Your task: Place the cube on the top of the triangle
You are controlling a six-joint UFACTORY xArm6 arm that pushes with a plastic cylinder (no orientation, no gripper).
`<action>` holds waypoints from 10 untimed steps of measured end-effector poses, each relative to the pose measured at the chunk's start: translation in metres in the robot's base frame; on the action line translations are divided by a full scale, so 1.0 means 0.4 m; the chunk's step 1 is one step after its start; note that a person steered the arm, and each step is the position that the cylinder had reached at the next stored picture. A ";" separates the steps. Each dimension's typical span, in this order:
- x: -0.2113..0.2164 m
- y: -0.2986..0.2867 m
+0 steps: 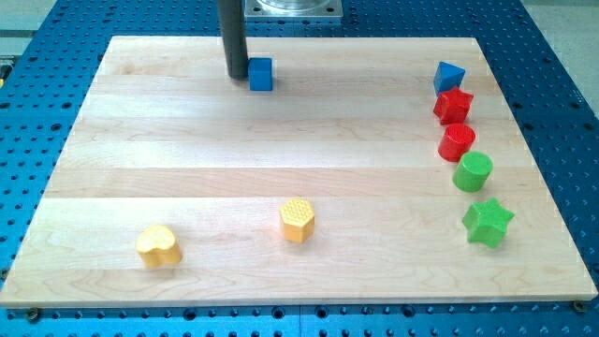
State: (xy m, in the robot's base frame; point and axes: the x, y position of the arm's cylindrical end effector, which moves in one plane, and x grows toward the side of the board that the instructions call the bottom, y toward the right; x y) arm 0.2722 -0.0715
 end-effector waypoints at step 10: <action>-0.094 0.414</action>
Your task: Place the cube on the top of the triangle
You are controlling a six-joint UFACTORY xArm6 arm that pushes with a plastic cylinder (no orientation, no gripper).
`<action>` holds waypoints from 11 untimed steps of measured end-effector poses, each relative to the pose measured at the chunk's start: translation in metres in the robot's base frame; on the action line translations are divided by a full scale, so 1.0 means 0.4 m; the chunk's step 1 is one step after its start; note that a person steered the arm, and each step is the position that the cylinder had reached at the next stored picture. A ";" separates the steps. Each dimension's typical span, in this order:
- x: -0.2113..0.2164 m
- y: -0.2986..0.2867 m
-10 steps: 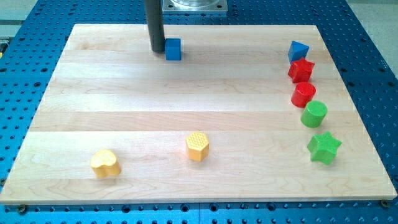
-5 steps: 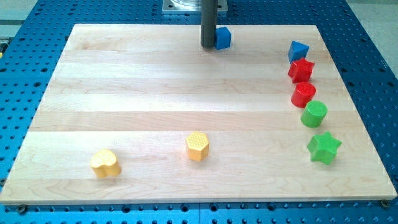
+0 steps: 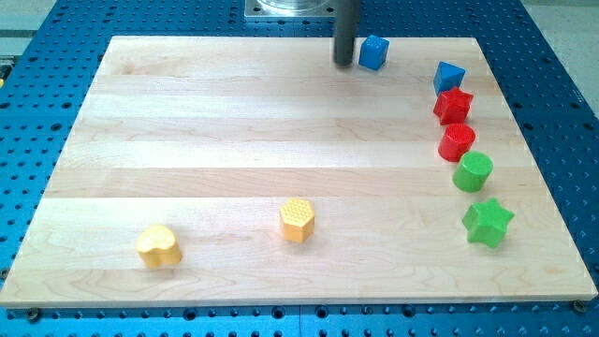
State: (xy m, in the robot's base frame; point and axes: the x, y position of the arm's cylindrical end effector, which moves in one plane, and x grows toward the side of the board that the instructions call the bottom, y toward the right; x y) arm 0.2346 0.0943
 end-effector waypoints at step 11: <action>-0.053 0.269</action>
